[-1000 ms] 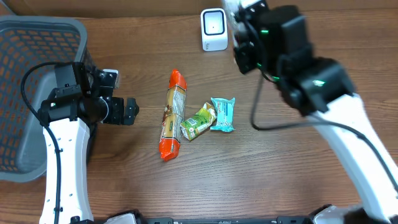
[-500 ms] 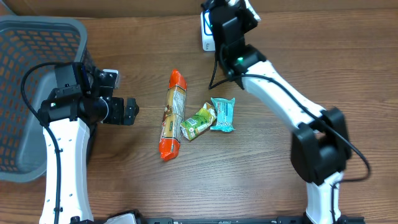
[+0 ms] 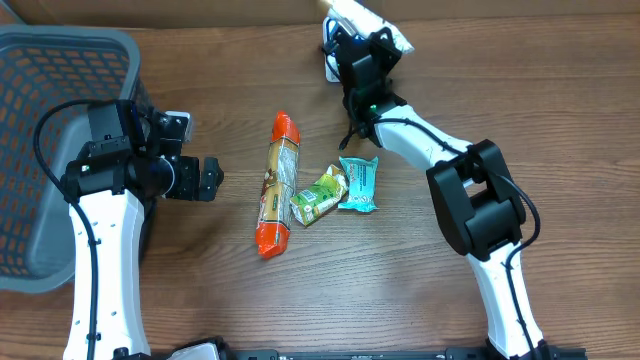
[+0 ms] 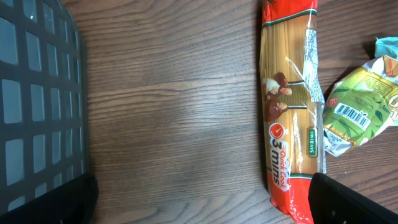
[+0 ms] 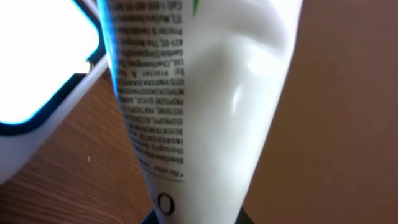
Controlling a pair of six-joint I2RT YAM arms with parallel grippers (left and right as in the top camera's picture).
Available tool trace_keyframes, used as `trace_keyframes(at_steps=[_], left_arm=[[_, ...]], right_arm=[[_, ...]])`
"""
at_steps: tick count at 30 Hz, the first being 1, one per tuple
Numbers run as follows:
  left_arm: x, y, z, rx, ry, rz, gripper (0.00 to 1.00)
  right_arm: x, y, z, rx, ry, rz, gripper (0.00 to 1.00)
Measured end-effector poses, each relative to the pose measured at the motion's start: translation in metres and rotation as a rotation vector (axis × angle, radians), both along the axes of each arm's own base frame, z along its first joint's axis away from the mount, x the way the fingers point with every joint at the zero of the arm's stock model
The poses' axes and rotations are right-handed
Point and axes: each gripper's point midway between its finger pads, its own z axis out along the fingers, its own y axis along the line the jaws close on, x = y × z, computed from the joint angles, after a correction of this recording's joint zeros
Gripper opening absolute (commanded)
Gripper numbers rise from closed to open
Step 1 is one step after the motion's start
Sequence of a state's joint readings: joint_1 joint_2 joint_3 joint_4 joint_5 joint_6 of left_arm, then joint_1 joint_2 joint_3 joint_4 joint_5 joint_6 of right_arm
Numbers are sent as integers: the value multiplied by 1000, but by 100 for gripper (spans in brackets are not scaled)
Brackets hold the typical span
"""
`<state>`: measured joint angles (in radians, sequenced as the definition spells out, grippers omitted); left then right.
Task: Scan the item barcode
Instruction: 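Carry the scanned tube to the table's right side with the right gripper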
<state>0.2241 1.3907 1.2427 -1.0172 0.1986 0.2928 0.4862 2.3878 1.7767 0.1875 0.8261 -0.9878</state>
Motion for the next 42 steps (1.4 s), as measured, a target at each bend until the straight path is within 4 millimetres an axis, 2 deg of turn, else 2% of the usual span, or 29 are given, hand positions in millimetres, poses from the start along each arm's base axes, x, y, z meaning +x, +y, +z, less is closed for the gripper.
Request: trace_keyframes(at_steps=[6, 13, 32, 36, 38, 39, 42], left_arm=[[0, 0, 0, 0, 0, 0, 100], [0, 0, 0, 0, 0, 0, 99], [0, 0, 0, 0, 0, 0, 100], [0, 0, 0, 0, 0, 0, 100], [0, 0, 0, 0, 0, 0, 99], [0, 0, 0, 0, 1, 0, 99], [0, 0, 0, 0, 0, 0, 100]], right_arm=[[4, -13, -18, -30, 39, -11, 4], [3, -6, -27, -39, 80, 33, 4], [-3, 4, -34, -51, 116, 55, 4], [-19, 16, -37, -37, 175, 62, 4], [-39, 19, -36, -17, 269, 77, 4], [-49, 20, -31, 6, 312, 87, 4], [-82, 29, 7, 180, 384, 133, 4]])
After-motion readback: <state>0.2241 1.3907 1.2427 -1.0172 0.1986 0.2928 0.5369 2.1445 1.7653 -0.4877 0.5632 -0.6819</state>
